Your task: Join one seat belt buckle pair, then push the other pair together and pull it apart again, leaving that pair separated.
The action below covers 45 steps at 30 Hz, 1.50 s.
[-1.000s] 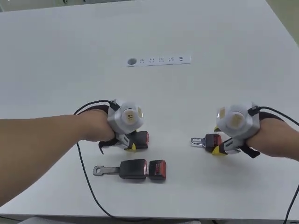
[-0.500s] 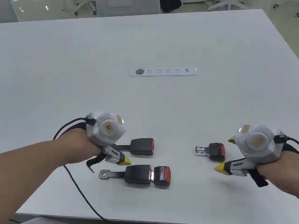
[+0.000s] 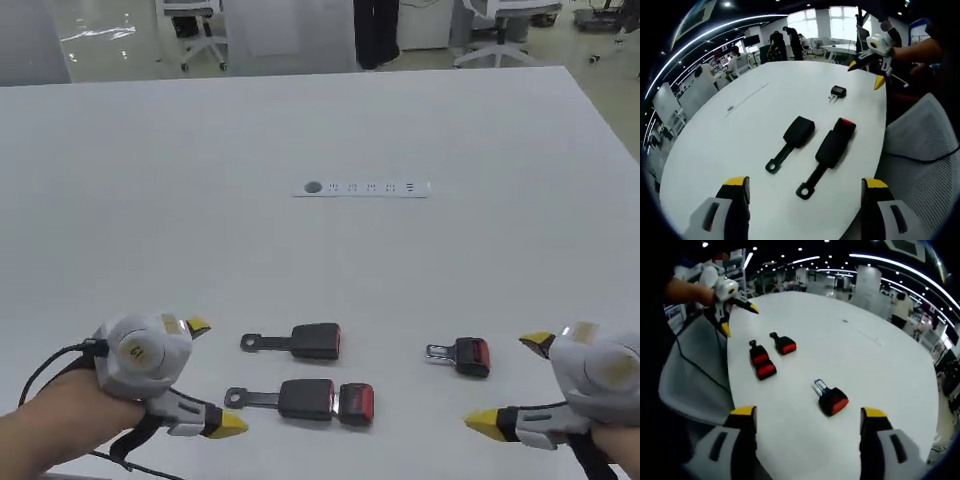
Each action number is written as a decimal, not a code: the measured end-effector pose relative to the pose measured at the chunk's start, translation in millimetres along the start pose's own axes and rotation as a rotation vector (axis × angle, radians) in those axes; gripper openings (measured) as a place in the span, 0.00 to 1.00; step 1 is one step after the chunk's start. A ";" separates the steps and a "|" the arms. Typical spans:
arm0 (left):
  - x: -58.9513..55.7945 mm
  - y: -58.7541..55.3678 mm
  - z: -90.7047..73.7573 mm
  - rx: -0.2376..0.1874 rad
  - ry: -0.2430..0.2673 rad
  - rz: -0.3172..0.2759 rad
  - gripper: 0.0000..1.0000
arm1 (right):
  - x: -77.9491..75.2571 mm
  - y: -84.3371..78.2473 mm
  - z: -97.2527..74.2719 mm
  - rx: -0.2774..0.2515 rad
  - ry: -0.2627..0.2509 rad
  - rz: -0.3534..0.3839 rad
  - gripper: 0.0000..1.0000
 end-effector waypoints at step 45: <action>-9.4 -27.1 -43.0 -0.078 0.079 -0.083 1.00 | 36.4 -1.2 -23.1 -0.099 -0.063 0.083 1.00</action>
Point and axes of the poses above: the centre of the closed fingertips' face, and the gripper's own axes: z roughly forward along the fingers, x roughly to its left, y roughly out of its top, the point moved 9 cm from there along -z, roughly backward along the fingers, and after that the axes turned 2 degrees about y, right-handed, at the moved point
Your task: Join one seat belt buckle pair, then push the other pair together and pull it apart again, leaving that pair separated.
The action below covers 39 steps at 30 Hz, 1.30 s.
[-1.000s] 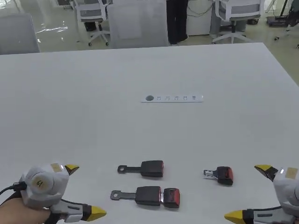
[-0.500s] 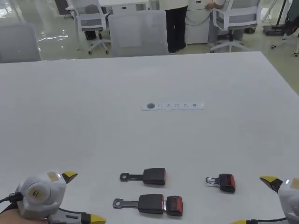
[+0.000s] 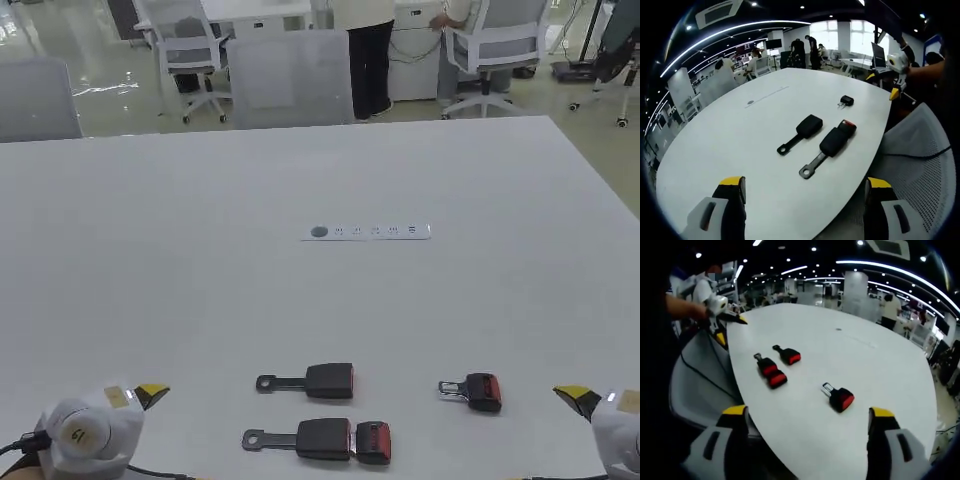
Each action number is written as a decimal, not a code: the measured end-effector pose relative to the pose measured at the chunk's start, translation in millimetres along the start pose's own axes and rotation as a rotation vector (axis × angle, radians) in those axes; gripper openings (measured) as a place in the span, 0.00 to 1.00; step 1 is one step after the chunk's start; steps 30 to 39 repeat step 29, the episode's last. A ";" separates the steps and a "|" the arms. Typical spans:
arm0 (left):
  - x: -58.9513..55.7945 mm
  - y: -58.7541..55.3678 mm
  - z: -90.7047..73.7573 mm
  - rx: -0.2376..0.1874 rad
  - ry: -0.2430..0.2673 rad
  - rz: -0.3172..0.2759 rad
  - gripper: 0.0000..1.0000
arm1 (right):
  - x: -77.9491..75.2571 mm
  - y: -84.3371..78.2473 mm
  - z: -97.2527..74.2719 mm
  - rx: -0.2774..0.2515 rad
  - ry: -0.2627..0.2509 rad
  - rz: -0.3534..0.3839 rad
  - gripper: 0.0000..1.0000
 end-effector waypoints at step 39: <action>-9.1 -11.1 8.8 0.032 -0.050 0.050 1.00 | 9.6 4.6 15.6 0.019 0.022 -0.043 1.00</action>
Point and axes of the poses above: the centre of the closed fingertips' face, and the gripper's own axes: z roughly forward along the fingers, x roughly to its left, y roughly out of its top, the point moved 9 cm from there along -z, roughly backward along the fingers, and after that the axes turned 2 degrees about y, right-handed, at the moved point
